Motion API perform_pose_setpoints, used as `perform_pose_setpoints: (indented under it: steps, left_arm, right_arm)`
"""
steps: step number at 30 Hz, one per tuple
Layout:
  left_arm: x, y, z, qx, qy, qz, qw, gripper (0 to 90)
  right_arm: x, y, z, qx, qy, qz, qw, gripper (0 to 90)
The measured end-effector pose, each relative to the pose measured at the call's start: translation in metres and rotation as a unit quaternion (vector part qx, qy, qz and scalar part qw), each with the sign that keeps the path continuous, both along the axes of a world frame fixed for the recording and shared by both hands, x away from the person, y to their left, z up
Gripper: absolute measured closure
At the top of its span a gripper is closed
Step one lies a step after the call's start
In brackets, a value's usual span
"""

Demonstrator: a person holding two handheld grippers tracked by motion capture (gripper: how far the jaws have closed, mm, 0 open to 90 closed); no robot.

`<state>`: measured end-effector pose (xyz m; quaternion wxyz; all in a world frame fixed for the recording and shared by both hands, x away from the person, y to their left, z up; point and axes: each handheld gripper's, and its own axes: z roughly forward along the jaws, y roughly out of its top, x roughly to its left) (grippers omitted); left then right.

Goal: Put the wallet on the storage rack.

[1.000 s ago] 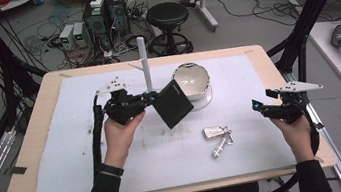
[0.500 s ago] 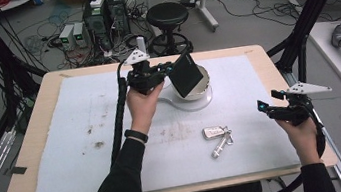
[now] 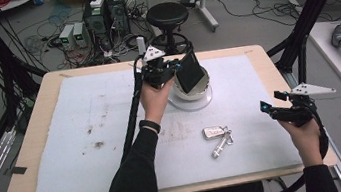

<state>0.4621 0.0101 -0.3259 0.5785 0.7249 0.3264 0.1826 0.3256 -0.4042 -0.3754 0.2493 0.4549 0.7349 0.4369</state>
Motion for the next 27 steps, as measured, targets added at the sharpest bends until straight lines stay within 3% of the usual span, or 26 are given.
perform_pose_setpoints:
  steps: [4,5,6,11,13,21,25,27]
  left_arm:
    - [0.003,-0.002,-0.006,-0.001,0.005,-0.003,1.0000,80.2]
    - [0.001,0.000,-0.005,-0.007,0.005,0.011,0.9999,64.4]
    - [0.001,0.000,-0.005,-0.007,0.005,0.011,0.9999,58.7]
    - [-0.012,0.019,0.003,-0.016,0.008,0.018,0.9997,48.9]
    - [-0.021,0.029,0.005,-0.007,0.007,0.017,0.9998,45.7]
    - [-0.064,0.074,0.001,0.013,0.048,-0.009,0.9987,36.9]
    - [-0.082,0.093,-0.007,0.040,0.065,-0.006,0.9971,32.8]
    - [-0.090,0.101,-0.012,0.070,0.074,0.005,0.9948,32.0]
  right_arm:
    - [0.000,0.000,0.000,0.000,0.000,0.002,1.0000,26.4]
    - [0.000,0.001,0.000,0.001,0.001,0.002,1.0000,26.4]
    - [0.000,0.001,0.000,0.000,0.000,0.002,1.0000,26.4]
    - [0.001,0.002,0.000,-0.001,0.002,0.004,1.0000,26.4]
    - [0.001,0.003,0.001,-0.001,0.003,0.005,1.0000,26.4]
    - [0.001,0.006,0.005,-0.002,0.005,0.012,0.9999,26.4]
    - [0.003,0.007,0.007,-0.002,0.010,0.018,0.9998,26.4]
    - [0.003,0.007,0.007,-0.001,0.012,0.018,0.9998,26.4]
